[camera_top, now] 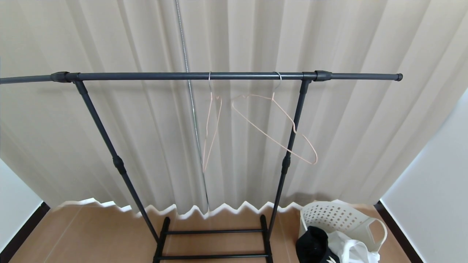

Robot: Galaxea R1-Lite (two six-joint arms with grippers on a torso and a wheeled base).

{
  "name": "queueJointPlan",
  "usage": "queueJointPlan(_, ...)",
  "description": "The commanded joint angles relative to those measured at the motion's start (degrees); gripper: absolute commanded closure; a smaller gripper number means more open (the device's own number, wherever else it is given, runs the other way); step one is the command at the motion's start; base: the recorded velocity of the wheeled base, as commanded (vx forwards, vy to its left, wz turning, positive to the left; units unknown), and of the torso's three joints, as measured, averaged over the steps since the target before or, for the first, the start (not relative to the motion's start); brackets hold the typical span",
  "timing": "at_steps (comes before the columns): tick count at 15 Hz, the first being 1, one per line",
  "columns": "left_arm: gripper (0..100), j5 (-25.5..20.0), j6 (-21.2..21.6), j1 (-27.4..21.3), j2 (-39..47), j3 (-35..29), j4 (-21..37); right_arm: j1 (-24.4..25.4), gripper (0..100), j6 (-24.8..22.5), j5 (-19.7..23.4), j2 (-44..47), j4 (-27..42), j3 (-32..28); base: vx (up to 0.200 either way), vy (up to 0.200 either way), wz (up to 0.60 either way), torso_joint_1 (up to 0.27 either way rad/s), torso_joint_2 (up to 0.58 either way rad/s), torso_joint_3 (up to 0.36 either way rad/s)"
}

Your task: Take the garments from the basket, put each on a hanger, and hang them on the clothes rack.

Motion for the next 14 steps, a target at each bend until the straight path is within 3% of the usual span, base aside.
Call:
queueJointPlan(1, 0, 0.0, 0.0, 0.0, 0.1, 0.0, 0.0, 0.0, 0, 0.0, 0.0, 0.0, 0.0, 0.0, 0.0, 0.0, 0.0, -0.139, 0.36, 0.212)
queueJointPlan(8, 0, 0.1, 0.0, 0.0, 0.1, 0.0, 0.0, 0.0, 0, -0.1, 0.1, 0.0, 0.0, -0.1, 0.0, 0.0, 0.0, -0.159, 0.39, 0.229)
queueJointPlan(14, 0, 0.1, 0.0, 0.0, 0.1, 0.0, 0.0, 0.0, 0, 0.0, 0.1, 0.0, 0.0, 0.0, 0.0, 0.0, 0.0, -0.2, 0.53, 0.333)
